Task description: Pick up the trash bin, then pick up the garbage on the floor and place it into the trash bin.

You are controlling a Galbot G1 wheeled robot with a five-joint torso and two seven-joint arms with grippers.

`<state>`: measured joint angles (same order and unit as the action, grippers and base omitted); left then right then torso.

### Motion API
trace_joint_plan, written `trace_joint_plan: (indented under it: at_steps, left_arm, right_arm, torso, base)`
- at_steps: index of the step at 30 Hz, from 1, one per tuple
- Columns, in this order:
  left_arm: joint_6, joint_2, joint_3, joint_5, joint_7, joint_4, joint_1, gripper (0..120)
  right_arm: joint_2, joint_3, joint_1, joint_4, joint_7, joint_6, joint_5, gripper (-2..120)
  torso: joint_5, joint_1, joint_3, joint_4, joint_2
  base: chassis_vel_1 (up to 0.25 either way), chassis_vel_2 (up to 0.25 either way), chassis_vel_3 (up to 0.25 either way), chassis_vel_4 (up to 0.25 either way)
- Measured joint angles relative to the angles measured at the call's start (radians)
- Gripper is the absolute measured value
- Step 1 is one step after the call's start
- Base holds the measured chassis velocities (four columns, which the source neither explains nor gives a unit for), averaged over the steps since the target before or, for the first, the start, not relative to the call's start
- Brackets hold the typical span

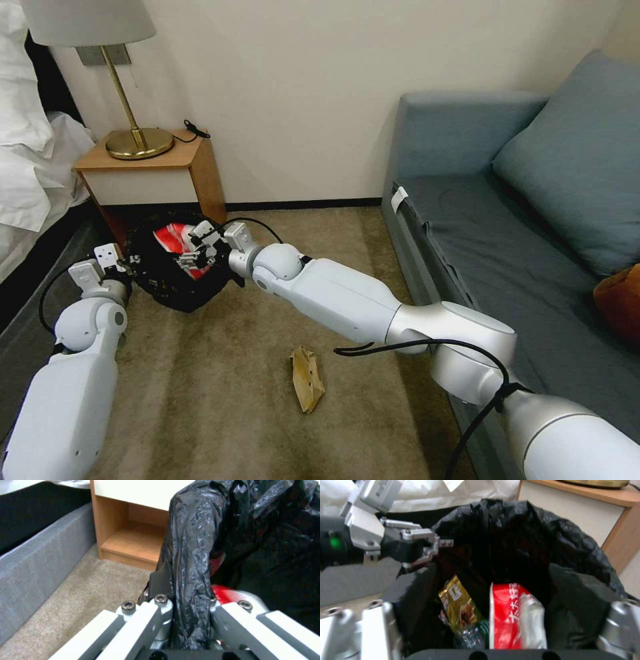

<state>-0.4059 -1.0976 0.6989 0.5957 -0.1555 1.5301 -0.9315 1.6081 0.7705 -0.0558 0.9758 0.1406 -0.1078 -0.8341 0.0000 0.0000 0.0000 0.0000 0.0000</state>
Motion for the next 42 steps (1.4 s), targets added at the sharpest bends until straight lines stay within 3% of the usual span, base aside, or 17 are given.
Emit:
trace_joint_plan:
  at_steps: [3, 8, 11, 14, 16, 17, 20, 22, 32, 42]
  left_arm:
    - [0.003, 0.002, 0.005, 0.001, 0.0, -0.002, -0.003, 3]
    - [0.018, 0.013, 0.018, -0.009, 0.001, -0.018, -0.003, 3]
    - [0.041, 0.04, 0.036, -0.019, 0.003, -0.05, -0.001, 3]
    - [0.054, 0.062, 0.047, -0.019, 0.01, -0.072, -0.002, 3]
    - [0.067, 0.091, 0.056, -0.011, 0.017, -0.097, -0.008, 3]
    - [0.067, 0.091, 0.056, -0.011, 0.017, -0.097, -0.008, 3]
    - [0.069, 0.105, 0.06, -0.005, 0.018, -0.106, -0.013, 3]
    - [0.069, 0.119, 0.062, 0.004, 0.022, -0.11, -0.021, 3]
    - [0.069, 0.115, 0.056, 0.004, 0.029, -0.117, -0.026, 3]
    - [0.069, 0.12, 0.054, -0.003, 0.034, -0.138, -0.05, 3]
  right_arm:
    - [0.0, 0.005, 0.002, -0.004, 0.0, -0.004, 0.003, 99]
    - [0.0, 0.021, 0.015, -0.009, -0.014, -0.019, 0.005, 100]
    - [0.0, 0.067, 0.052, -0.004, -0.044, -0.066, -0.021, 100]
    - [0.0, 0.105, 0.078, 0.0, -0.089, -0.129, -0.055, 100]
    - [-0.008, 0.153, 0.101, 0.013, -0.158, -0.245, -0.111, 100]
    - [-0.008, 0.153, 0.101, 0.013, -0.158, -0.245, -0.111, 100]
    - [-0.034, 0.174, 0.103, 0.021, -0.194, -0.302, -0.145, 100]
    - [-0.087, 0.199, 0.087, 0.042, -0.281, -0.374, -0.182, 100]
    - [-0.21, 0.229, -0.002, 0.205, -0.515, -0.573, -0.309, 100]
    - [-0.253, 0.224, -0.077, 0.287, -0.648, -0.635, -0.399, 100]
  torso:
    - [0.0, 0.0, 0.0, 0.0, 0.0]
    - [-0.0001, 0.0, 0.0, -0.0003, 0.0]
    - [0.0, 0.0, 0.0, 0.0, 0.0]
    - [0.0, 0.0, 0.0, 0.0002, 0.0]
    - [-0.0001, 0.0, 0.0, 0.0005, 0.0]
    - [-0.0001, 0.0, 0.0, 0.0005, 0.0]
    - [-0.0001, 0.0, 0.0, 0.0005, 0.0]
    - [0.0, 0.0, 0.0, -0.0005, 0.0]
    - [0.0001, 0.0, 0.0, -0.0002, 0.0]
    - [0.0001, 0.0, 0.0, 0.0001, 0.0]
  base:
    - [0.0, 0.0, 0.0, 0.0]
    - [0.0, 0.0, 0.0, 0.0]
    - [0.0, 0.0, 0.0, 0.0]
    - [0.0, 0.0, 0.0, 0.0]
    - [0.0, 0.0, 0.0, 0.0]
    - [0.0, 0.0, 0.0, 0.0]
    - [0.0, 0.0, 0.0, 0.0]
    - [0.0, 0.0, 0.0, 0.0]
    - [0.0, 0.0, 0.0, 0.0]
    - [0.0, 0.0, 0.0, 0.0]
